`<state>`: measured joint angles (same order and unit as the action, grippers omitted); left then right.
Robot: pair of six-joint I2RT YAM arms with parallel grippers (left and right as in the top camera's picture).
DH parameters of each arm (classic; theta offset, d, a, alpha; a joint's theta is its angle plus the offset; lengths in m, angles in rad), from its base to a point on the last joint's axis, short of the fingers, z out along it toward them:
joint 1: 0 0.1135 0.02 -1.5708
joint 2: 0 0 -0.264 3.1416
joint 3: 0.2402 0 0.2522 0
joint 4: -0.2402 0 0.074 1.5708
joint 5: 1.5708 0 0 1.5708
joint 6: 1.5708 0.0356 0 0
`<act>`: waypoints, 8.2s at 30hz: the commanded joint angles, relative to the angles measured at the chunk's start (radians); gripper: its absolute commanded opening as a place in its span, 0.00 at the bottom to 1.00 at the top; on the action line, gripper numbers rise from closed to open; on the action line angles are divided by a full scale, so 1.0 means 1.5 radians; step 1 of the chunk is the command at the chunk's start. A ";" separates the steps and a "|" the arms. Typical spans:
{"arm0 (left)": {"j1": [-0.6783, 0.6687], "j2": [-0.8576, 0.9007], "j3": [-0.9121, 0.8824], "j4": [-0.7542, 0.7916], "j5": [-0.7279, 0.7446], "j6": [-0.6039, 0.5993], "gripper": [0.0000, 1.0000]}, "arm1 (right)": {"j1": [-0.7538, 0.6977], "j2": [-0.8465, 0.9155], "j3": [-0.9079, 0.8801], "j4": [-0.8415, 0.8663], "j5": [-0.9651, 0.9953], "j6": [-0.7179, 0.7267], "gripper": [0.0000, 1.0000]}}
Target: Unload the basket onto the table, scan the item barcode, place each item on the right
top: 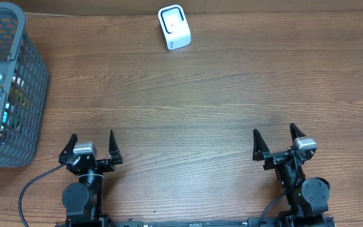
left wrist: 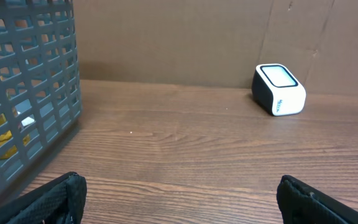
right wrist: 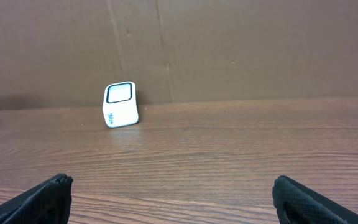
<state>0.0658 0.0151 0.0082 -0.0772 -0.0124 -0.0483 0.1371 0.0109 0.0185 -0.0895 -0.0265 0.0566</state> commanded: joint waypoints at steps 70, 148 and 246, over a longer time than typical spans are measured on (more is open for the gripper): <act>-0.001 -0.006 -0.002 0.001 -0.004 0.011 1.00 | -0.003 -0.005 -0.007 0.005 0.000 0.005 1.00; -0.001 0.797 1.332 -0.740 0.151 0.127 1.00 | -0.003 -0.005 -0.007 0.005 0.000 0.005 1.00; 0.403 1.416 1.327 -0.642 0.077 0.018 0.57 | -0.003 -0.005 -0.007 0.005 0.000 0.005 1.00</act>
<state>0.6739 2.1349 2.0090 -1.0336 0.1184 -0.0410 0.1371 0.0101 0.0185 -0.0891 -0.0261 0.0574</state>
